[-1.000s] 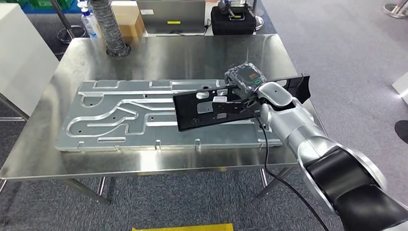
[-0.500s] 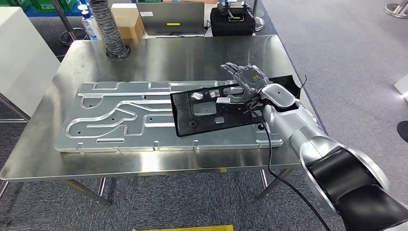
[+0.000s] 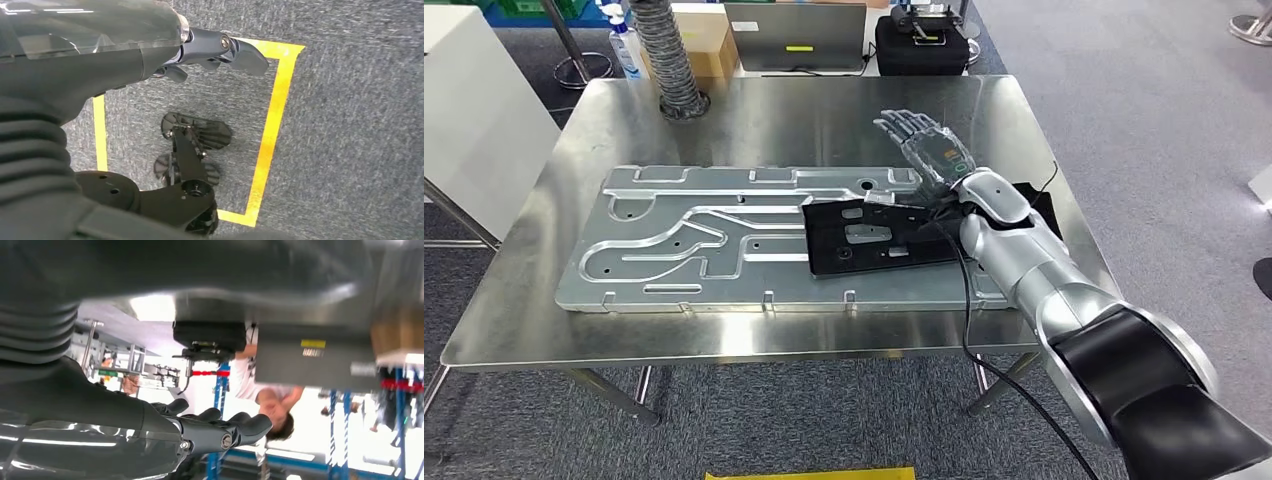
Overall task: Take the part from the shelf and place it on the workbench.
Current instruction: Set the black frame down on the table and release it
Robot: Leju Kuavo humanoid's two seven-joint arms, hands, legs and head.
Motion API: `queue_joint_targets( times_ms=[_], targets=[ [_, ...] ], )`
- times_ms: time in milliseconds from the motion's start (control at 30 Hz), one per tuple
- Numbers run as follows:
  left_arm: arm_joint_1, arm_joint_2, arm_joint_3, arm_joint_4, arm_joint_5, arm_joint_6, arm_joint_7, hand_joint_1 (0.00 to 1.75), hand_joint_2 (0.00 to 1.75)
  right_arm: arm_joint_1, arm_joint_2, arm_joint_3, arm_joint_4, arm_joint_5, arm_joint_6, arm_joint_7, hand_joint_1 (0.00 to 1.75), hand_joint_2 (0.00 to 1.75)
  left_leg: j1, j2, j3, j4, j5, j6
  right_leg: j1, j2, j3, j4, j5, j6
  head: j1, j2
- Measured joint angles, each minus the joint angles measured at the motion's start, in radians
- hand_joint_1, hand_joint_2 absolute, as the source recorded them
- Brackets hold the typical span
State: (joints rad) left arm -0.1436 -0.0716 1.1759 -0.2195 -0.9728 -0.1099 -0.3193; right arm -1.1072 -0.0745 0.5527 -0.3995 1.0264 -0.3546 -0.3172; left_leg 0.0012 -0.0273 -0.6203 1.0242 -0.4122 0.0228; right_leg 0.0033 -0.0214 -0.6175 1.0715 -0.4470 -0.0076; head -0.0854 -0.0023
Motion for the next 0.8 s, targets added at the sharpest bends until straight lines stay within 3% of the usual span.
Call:
queue_joint_targets(
  times_ms=[67, 167, 233, 300, 333, 367, 400, 467, 533, 667, 733, 800],
  targets=[
    [0.001, -0.001, 0.000, 0.000, 0.002, -0.007, -0.004, 0.00, 0.00, -0.005, 0.002, -0.032, -0.005, -0.036, -0.035, -0.023, 0.00, 0.00, 0.000, 0.002, -0.004, -0.001, 0.001, -0.008, 0.009, -0.005, 0.018, -0.046, 0.003, -0.005, 0.000, 0.000],
    [0.003, 0.000, 0.001, 0.000, 0.012, -0.033, -0.024, 0.00, 0.00, 0.001, 0.003, -0.096, -0.041, -0.132, -0.139, -0.100, 0.00, 0.00, 0.000, 0.005, -0.010, 0.011, -0.009, -0.024, 0.003, -0.004, 0.023, -0.063, 0.011, -0.009, 0.000, 0.000],
    [0.007, 0.000, 0.003, 0.000, 0.022, -0.052, -0.037, 0.00, 0.00, 0.019, -0.002, -0.151, -0.109, -0.202, -0.215, -0.153, 0.00, 0.00, 0.002, 0.008, -0.042, 0.087, -0.057, -0.034, -0.002, -0.006, 0.029, -0.072, 0.015, -0.014, 0.000, 0.000],
    [0.015, -0.001, 0.006, 0.000, 0.036, -0.067, -0.046, 0.00, 0.00, 0.070, -0.011, -0.207, -0.233, -0.228, -0.272, -0.164, 0.00, 0.00, 0.006, 0.010, -0.100, 0.217, -0.120, -0.041, 0.000, -0.005, 0.032, -0.073, 0.014, -0.018, 0.000, 0.000],
    [0.021, -0.001, 0.009, 0.000, 0.043, -0.073, -0.049, 0.00, 0.00, 0.111, -0.015, -0.236, -0.320, -0.216, -0.293, -0.153, 0.00, 0.00, 0.008, 0.012, -0.121, 0.265, -0.135, -0.044, 0.000, -0.004, 0.033, -0.073, 0.013, -0.018, 0.000, 0.000],
    [0.027, -0.001, 0.013, 0.000, 0.051, -0.077, -0.051, 0.00, 0.00, 0.161, -0.018, -0.266, -0.416, -0.191, -0.308, -0.138, 0.00, 0.00, 0.010, 0.013, -0.125, 0.275, -0.130, -0.046, 0.000, -0.001, 0.035, -0.072, 0.011, -0.016, 0.000, 0.000],
    [0.033, -0.001, 0.019, 0.000, 0.059, -0.082, -0.052, 0.00, 0.00, 0.216, -0.020, -0.302, -0.519, -0.163, -0.320, -0.126, 0.00, 0.00, 0.012, 0.015, -0.108, 0.244, -0.106, -0.048, -0.001, 0.002, 0.038, -0.071, 0.008, -0.014, 0.000, 0.000],
    [0.043, -0.001, 0.031, 0.000, 0.075, -0.094, -0.057, 0.00, 0.00, 0.344, -0.016, -0.396, -0.737, -0.134, -0.337, -0.121, 0.00, 0.00, 0.016, 0.012, -0.032, 0.107, -0.044, -0.048, -0.003, 0.007, 0.044, -0.068, -0.001, -0.004, 0.000, 0.000],
    [0.052, -0.002, 0.045, 0.000, 0.089, -0.108, -0.065, 0.00, 0.00, 0.496, -0.002, -0.517, -0.942, -0.163, -0.346, -0.142, 0.00, 0.00, 0.017, 0.006, 0.023, 0.011, -0.019, -0.038, -0.002, 0.008, 0.048, -0.066, -0.010, 0.007, 0.000, 0.000],
    [0.073, -0.004, 0.069, 0.001, 0.108, -0.126, -0.073, 0.00, 0.00, 0.788, 0.043, -0.780, -1.201, -0.247, -0.330, -0.219, 0.00, 0.00, 0.014, 0.014, 0.035, -0.008, -0.025, -0.011, -0.002, 0.016, 0.055, -0.063, -0.022, 0.027, 0.001, 0.000],
    [0.074, -0.005, 0.080, 0.000, 0.114, -0.131, -0.074, 0.00, 0.00, 0.910, 0.063, -0.890, -1.271, -0.275, -0.317, -0.253, 0.00, 0.00, 0.015, 0.023, 0.037, -0.014, -0.020, -0.001, -0.006, 0.023, 0.026, 0.007, -0.075, 0.037, 0.001, 0.000],
    [0.073, -0.005, 0.089, 0.000, 0.115, -0.132, -0.073, 0.00, 0.00, 1.025, 0.086, -0.984, -1.307, -0.295, -0.309, -0.281, 0.00, 0.00, 0.012, 0.027, 0.033, -0.015, -0.019, 0.004, -0.008, 0.024, -0.034, 0.144, -0.149, 0.043, 0.001, 0.000]
  ],
)
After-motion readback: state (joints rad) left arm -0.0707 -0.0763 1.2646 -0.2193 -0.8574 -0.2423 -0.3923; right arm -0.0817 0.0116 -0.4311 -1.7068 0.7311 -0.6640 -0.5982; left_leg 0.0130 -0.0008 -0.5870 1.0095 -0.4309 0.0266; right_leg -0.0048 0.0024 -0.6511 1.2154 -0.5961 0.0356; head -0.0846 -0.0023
